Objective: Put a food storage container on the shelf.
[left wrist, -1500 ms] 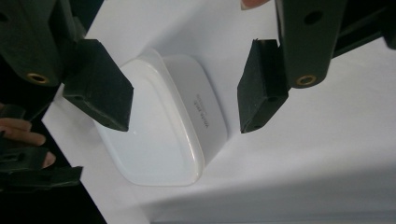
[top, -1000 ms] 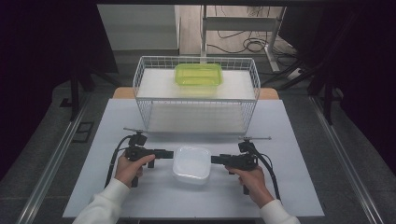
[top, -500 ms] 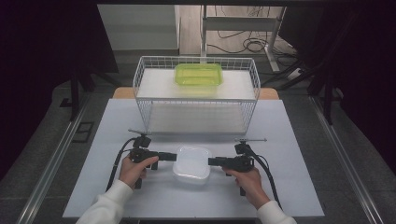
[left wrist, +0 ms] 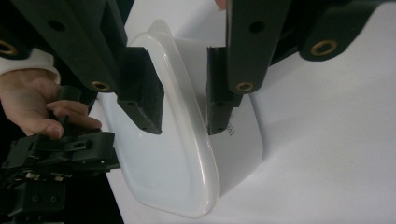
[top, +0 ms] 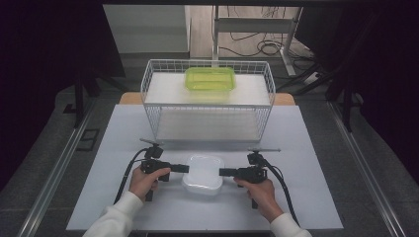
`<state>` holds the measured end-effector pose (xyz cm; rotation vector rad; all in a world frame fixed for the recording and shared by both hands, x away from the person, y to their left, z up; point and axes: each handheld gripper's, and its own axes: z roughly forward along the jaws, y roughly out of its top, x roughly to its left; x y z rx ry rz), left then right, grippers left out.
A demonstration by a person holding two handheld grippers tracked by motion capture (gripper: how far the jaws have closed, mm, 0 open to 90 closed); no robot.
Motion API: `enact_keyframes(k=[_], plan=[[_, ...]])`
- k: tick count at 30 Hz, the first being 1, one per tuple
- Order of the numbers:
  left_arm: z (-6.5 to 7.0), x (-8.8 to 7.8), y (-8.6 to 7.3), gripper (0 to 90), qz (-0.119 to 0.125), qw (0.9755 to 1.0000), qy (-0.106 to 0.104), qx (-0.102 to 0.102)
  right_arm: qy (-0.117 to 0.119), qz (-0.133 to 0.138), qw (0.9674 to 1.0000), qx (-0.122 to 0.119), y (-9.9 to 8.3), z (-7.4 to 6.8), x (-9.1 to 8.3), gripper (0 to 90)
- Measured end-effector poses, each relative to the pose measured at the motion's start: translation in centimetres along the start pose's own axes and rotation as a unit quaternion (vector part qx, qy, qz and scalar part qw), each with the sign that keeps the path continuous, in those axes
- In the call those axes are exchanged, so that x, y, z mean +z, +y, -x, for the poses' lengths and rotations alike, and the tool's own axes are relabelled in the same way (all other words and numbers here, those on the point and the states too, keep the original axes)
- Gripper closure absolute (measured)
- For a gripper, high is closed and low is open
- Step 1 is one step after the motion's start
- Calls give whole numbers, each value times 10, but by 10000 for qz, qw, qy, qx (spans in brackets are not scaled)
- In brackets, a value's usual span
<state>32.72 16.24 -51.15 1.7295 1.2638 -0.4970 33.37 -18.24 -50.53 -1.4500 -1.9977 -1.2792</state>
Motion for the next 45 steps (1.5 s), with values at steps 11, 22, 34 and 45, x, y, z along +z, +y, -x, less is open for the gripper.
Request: enact_keyframes(k=[11, 22, 34, 45], plan=[[7, -7, -6, 739, 37, 10000, -30, 28, 289, 204, 9991, 239, -2, 1, -8, 734], [22, -16, -6, 812, 261, 9991, -94, 316, 49, 297, 9991, -315, 2, -7, -14, 775], [24, -16, -7, 809, 307, 9988, -37, 378, 113, 306, 9981, -528, 5, -11, -18, 782], [34, -23, -5, 806, 444, 9978, 22, 495, 130, 425, 9959, -788, 9, -23, -27, 784]])
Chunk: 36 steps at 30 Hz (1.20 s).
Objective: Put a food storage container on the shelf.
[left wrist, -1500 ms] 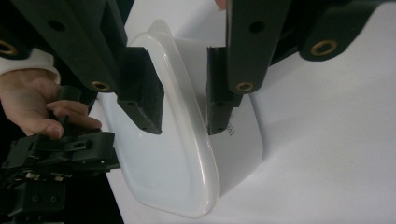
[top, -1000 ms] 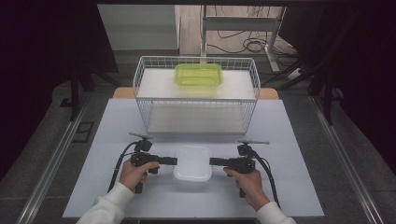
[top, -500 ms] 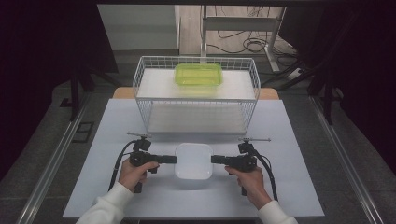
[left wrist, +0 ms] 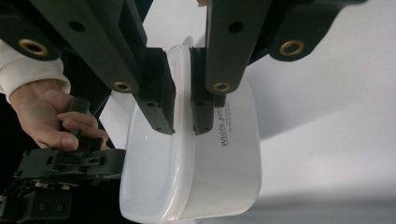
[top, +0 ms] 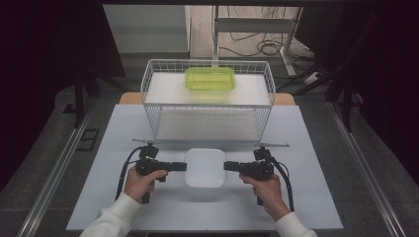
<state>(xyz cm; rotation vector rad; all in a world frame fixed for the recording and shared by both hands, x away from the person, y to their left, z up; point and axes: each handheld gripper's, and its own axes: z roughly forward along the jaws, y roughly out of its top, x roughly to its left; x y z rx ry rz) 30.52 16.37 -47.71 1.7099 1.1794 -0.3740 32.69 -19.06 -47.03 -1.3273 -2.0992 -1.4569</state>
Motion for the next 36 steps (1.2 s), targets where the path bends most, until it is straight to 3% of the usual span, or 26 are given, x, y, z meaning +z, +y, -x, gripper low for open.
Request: enact_keyframes(k=[14, 36], plan=[[14, -10, 11, 805, 114, 9997, 44, 192, -16, 126, 9996, -260, 9, -12, -7, 783], [46, -31, 46, 803, 336, 9977, 110, 574, -49, 414, 9966, -717, 46, -41, -28, 781]])
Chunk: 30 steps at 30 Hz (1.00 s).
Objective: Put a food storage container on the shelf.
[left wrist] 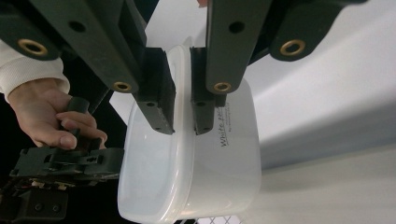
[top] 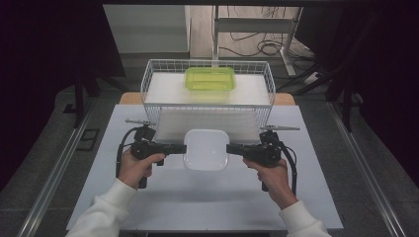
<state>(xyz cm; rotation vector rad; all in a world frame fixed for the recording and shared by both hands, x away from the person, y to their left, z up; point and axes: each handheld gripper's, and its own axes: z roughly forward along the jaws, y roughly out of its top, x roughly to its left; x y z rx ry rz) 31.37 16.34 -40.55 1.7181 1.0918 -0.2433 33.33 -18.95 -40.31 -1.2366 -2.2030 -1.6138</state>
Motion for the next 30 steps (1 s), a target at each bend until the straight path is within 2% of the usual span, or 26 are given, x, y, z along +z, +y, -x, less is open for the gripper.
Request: enact_keyframes(k=[22, 30], plan=[[22, -17, 33, 803, 197, 9995, 46, 251, -3, 250, 9993, -292, 35, -19, -14, 779], [26, -21, 41, 803, 262, 9991, 70, 326, 14, 306, 9989, -366, 44, -22, -15, 779]])
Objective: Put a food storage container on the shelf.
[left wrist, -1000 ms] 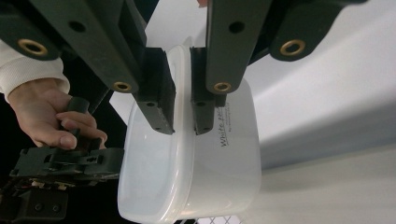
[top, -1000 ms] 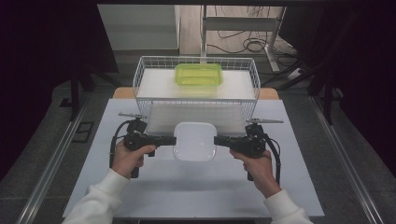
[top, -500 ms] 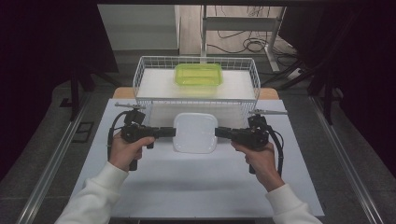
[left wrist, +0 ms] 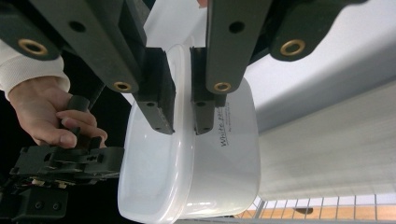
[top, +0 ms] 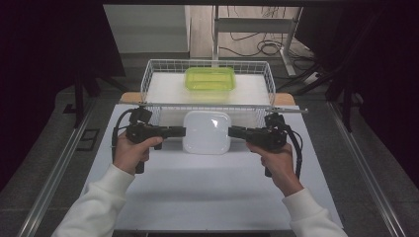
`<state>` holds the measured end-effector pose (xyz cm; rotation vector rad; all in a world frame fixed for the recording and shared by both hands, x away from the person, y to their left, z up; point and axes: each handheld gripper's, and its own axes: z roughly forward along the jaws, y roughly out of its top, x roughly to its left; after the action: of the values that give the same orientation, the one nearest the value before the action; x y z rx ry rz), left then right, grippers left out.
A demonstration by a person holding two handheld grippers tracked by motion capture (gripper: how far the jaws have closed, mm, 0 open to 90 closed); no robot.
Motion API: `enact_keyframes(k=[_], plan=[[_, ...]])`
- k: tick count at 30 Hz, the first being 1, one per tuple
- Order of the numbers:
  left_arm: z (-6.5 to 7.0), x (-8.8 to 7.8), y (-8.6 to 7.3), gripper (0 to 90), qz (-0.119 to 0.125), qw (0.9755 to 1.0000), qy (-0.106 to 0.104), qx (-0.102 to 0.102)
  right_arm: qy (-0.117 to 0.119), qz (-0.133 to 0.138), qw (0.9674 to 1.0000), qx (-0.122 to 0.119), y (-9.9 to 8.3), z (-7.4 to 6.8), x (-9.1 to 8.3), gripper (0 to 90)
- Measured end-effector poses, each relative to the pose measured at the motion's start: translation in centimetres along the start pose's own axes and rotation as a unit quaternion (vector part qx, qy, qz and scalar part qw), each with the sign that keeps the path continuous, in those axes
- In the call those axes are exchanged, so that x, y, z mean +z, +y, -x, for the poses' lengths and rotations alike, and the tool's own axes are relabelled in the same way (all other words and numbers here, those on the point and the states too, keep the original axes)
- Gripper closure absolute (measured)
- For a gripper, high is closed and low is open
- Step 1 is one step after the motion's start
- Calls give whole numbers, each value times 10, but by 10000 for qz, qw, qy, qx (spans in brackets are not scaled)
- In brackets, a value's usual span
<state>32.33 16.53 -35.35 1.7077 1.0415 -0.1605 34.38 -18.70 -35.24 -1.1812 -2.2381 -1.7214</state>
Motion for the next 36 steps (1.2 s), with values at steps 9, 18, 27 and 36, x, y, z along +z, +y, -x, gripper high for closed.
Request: enact_keyframes(k=[9, 18, 27, 36], plan=[[4, -4, 12, 803, 100, 9999, 24, 68, 0, 80, 9999, -153, 13, -2, -1, 777], [3, -4, 26, 802, 193, 9997, 2, 113, -61, 145, 9995, -291, 29, -4, -3, 775], [-3, -3, 40, 801, 215, 9997, -21, 137, -73, 217, 9993, -288, 39, -2, -2, 774], [-7, -1, 53, 799, 285, 9995, -45, 133, -75, 244, 9991, -348, 54, 0, -1, 774]])
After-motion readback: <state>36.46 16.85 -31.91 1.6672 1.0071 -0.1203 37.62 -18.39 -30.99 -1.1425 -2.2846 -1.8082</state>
